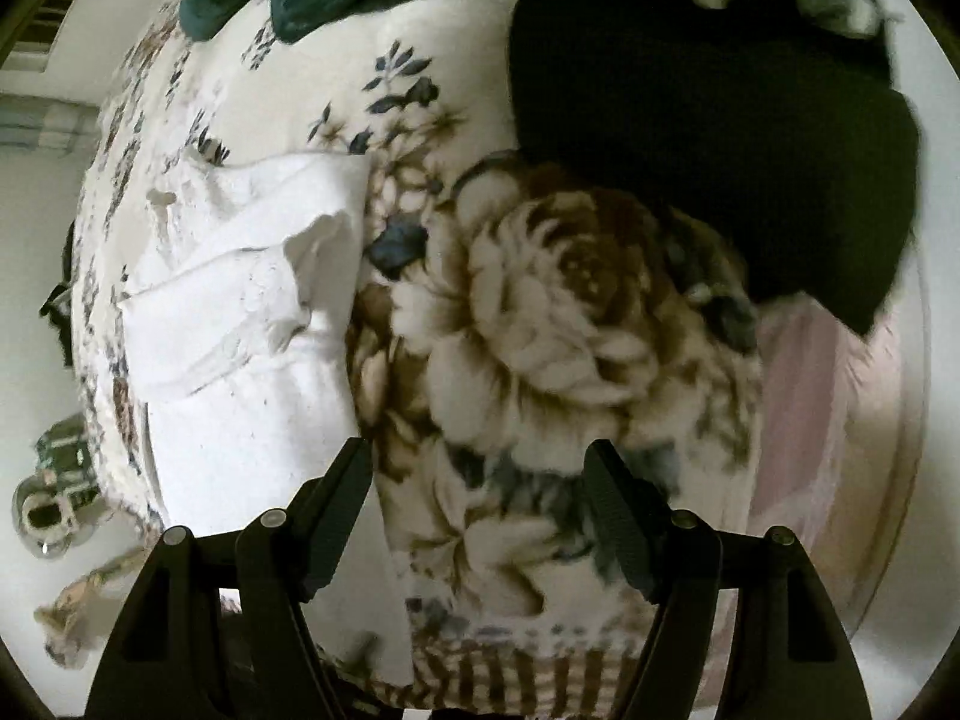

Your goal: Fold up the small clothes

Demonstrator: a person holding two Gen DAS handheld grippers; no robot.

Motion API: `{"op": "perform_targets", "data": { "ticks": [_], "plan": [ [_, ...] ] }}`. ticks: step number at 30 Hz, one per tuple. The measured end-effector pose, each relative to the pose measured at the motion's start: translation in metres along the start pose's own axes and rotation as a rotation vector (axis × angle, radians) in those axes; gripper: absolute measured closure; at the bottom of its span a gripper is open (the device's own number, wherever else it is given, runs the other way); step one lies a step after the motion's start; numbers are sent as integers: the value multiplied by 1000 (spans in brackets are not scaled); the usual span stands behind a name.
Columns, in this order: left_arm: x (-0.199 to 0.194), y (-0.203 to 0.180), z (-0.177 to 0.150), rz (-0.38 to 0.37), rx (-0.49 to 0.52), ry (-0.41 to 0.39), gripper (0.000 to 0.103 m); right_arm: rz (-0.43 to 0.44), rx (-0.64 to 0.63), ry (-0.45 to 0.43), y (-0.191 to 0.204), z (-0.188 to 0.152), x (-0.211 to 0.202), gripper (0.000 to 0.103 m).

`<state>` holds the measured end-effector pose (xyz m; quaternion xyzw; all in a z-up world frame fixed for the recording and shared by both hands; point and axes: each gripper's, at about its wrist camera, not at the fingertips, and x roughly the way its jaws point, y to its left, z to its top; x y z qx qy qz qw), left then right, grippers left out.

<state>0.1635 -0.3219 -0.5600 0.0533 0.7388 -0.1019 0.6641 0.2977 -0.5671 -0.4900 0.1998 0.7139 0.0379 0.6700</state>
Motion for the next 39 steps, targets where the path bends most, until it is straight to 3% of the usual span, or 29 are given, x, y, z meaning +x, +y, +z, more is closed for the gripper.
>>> {"op": "perform_targets", "data": {
  "ticks": [3,6,12,14,15,16,18,20,22,28,34,39],
  "plan": [
    [27,-24,-10,20,30,40,6,60,-37,35,6,29,20,28],
    [39,-33,-10,42,37,23,8,128,-51,59,20,63,41,28],
    [42,-27,-1,42,33,-39,49,247,-22,67,47,139,87,28],
    [37,-32,-2,37,33,-65,67,277,1,85,52,155,103,28],
    [33,-31,-3,39,29,-81,84,292,11,108,56,162,115,28],
    [29,-28,-3,55,22,-96,94,296,24,124,58,166,124,28],
    [24,-19,-2,11,-10,-99,94,303,37,143,64,169,140,28],
    [19,-9,-1,-21,-27,-105,94,321,32,132,69,169,144,39],
    [10,-2,-6,-39,-34,-116,95,339,7,131,80,167,144,87],
    [-40,21,-22,-82,-70,-197,96,301,-51,58,110,161,112,92],
    [-93,88,-46,-99,-200,-295,97,285,-122,12,167,155,62,92],
    [-124,160,-64,-107,-339,-352,97,247,-206,-13,247,146,32,93]
  ]
}}
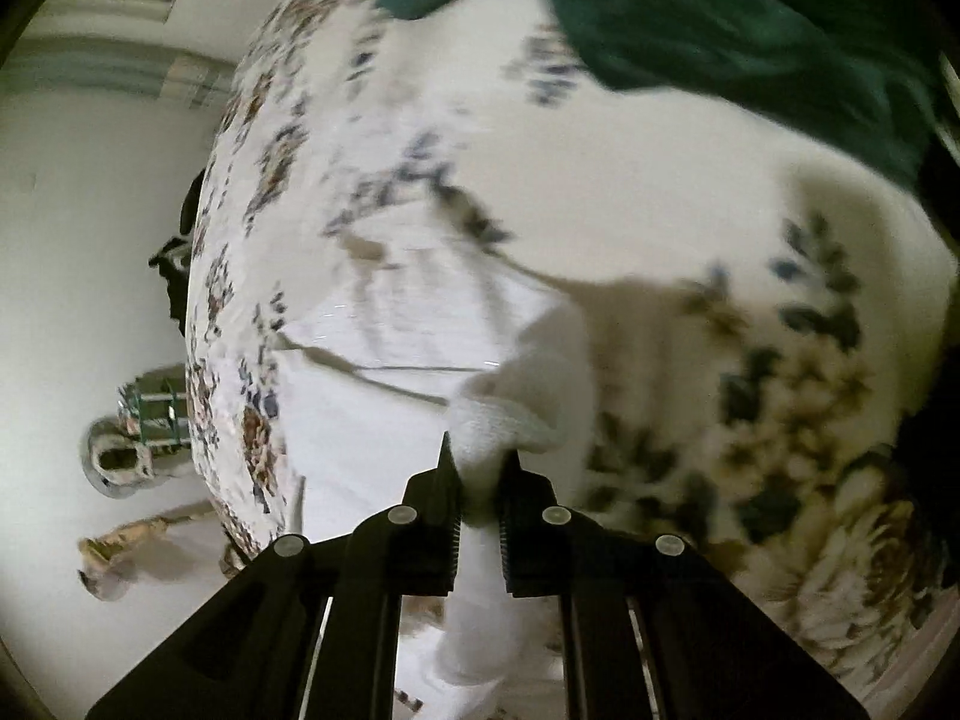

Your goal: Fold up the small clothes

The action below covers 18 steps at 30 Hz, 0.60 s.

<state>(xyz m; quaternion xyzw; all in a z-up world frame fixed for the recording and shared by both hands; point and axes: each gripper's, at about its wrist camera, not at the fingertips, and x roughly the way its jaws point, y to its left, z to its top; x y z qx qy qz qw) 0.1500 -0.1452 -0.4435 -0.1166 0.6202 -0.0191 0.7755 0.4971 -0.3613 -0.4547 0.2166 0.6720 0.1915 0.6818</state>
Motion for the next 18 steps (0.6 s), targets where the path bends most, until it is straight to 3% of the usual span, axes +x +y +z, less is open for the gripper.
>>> {"op": "perform_targets", "data": {
  "ticks": [5,11,18],
  "plan": [
    [-16,78,1,-21,-159,-27,97,-44,-70,11,103,11,34,93],
    [-16,171,-3,-61,-316,-31,97,-163,-184,51,230,15,121,93],
    [-1,264,2,-87,-452,-7,97,-305,-246,97,320,12,234,94]
  ]
}}
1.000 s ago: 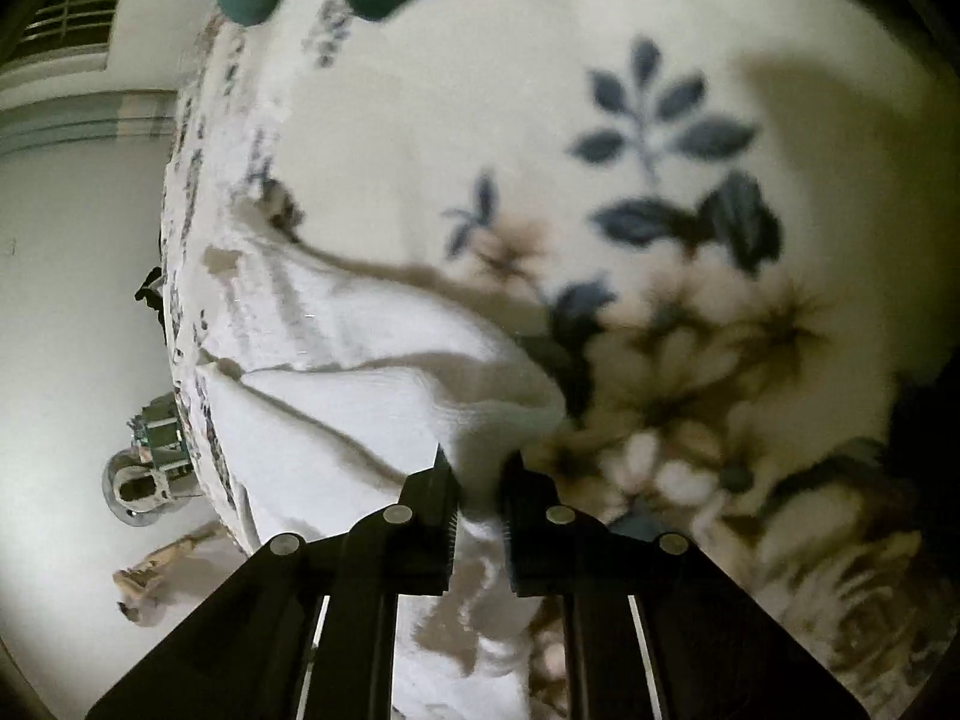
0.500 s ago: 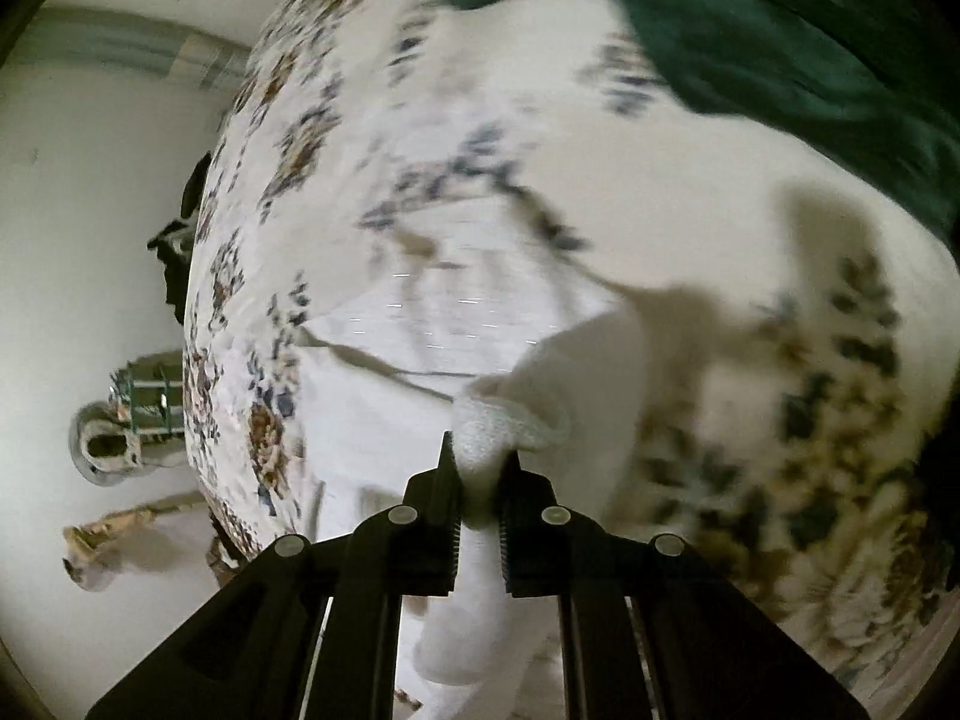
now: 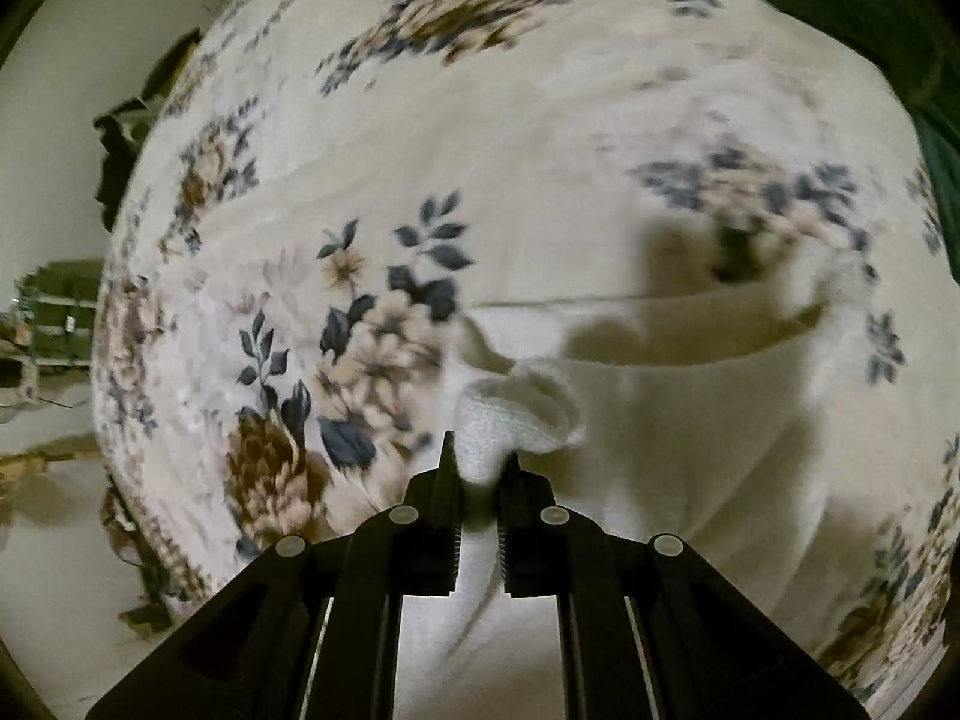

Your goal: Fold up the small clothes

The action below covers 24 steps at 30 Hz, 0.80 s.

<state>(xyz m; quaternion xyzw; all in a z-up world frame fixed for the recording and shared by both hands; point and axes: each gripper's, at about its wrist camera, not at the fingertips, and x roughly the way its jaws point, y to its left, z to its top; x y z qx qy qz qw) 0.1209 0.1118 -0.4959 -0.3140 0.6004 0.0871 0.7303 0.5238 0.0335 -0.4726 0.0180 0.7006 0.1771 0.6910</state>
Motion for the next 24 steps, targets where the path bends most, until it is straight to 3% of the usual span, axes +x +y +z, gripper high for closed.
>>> {"op": "perform_targets", "data": {
  "ticks": [5,9,11,12,14,15,16,21,24],
  "plan": [
    [17,39,19,-10,-46,40,97,-100,-9,30,35,11,47,94],
    [36,55,32,-12,-57,98,91,-131,25,47,34,13,71,93],
    [41,60,38,2,-72,140,87,-90,57,87,27,15,76,88],
    [40,63,41,21,-80,154,81,-54,61,110,23,15,75,78],
    [34,66,49,29,-82,176,69,23,82,110,6,8,58,58],
    [30,66,55,41,-72,173,57,42,94,97,-3,2,46,46],
    [26,64,63,56,-59,169,45,51,103,79,-13,-5,33,41],
    [18,21,132,-4,42,114,44,-41,141,-53,-90,-44,-38,40],
    [34,-20,192,-70,82,77,44,-63,196,-66,-140,-54,-49,40]
  ]
}}
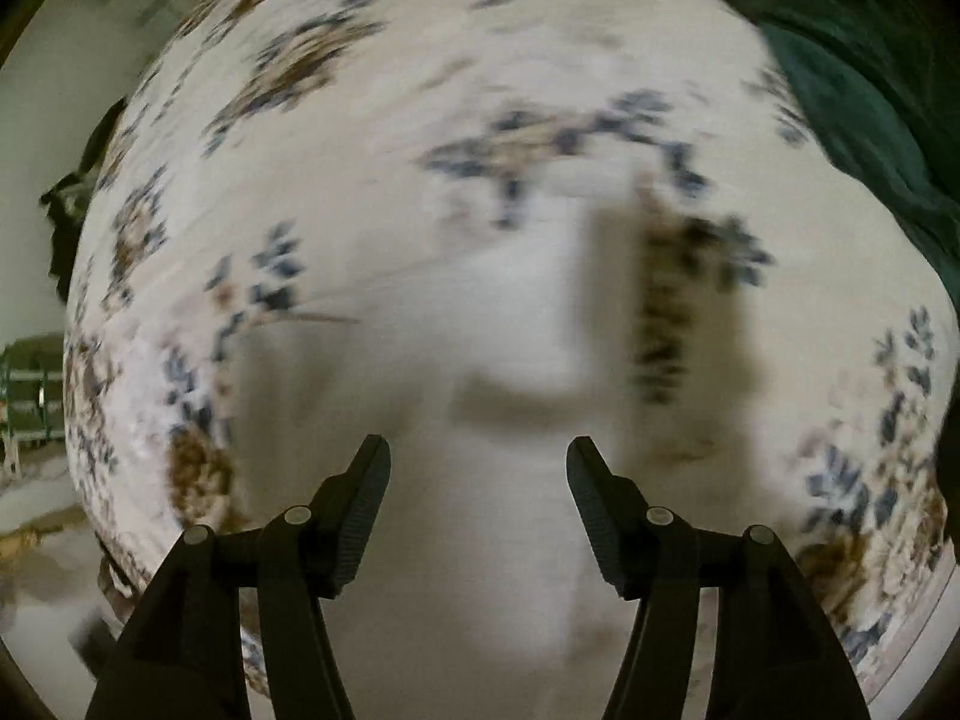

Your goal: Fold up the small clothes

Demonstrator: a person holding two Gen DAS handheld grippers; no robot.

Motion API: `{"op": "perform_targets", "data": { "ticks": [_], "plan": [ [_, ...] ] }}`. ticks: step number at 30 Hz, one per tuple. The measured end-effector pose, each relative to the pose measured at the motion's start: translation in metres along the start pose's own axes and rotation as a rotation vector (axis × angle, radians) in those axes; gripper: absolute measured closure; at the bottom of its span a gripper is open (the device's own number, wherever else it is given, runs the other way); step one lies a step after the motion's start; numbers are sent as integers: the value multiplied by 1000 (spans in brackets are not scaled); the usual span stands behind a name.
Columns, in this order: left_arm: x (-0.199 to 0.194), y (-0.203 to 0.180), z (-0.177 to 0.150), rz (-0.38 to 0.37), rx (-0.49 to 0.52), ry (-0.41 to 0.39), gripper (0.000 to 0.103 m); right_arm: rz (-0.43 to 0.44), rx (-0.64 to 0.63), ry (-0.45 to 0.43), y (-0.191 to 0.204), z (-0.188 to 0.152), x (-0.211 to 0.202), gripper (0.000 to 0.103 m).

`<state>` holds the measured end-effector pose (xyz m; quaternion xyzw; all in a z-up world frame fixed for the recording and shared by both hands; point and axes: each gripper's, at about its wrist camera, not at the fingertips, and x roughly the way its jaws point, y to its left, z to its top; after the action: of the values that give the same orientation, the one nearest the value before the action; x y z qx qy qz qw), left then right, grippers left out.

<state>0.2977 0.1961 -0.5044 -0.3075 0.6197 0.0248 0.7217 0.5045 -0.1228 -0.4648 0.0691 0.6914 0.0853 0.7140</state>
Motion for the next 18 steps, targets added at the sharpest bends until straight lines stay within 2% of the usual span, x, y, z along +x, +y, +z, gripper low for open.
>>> {"op": "perform_targets", "data": {
  "ticks": [2,4,8,9,10,11,12,13,15,17,18],
  "plan": [
    [18,-29,41,-33,41,-18,44,17,57,-10,-30,10,6,40],
    [44,-55,78,-35,85,-9,44,65,112,-24,-53,21,17,40],
    [98,-91,131,-32,143,34,47,179,182,-19,-70,40,49,40],
    [106,-95,138,-34,158,24,62,216,193,-18,-70,43,58,40],
    [111,-99,142,-33,176,21,91,247,198,-16,-68,46,63,40],
    [115,-104,147,-20,189,27,95,276,195,-16,-67,48,70,42],
    [115,-105,151,-9,191,19,96,274,188,-22,-65,49,74,64],
    [116,-108,156,-8,189,6,96,253,179,-33,-64,50,78,96],
    [118,-107,165,-5,179,4,96,163,200,-68,-73,53,79,95],
    [122,-103,172,-4,163,8,96,151,273,-87,-89,55,80,95],
    [126,-105,175,-7,162,16,95,169,308,-69,-96,55,86,95]
  ]
}}
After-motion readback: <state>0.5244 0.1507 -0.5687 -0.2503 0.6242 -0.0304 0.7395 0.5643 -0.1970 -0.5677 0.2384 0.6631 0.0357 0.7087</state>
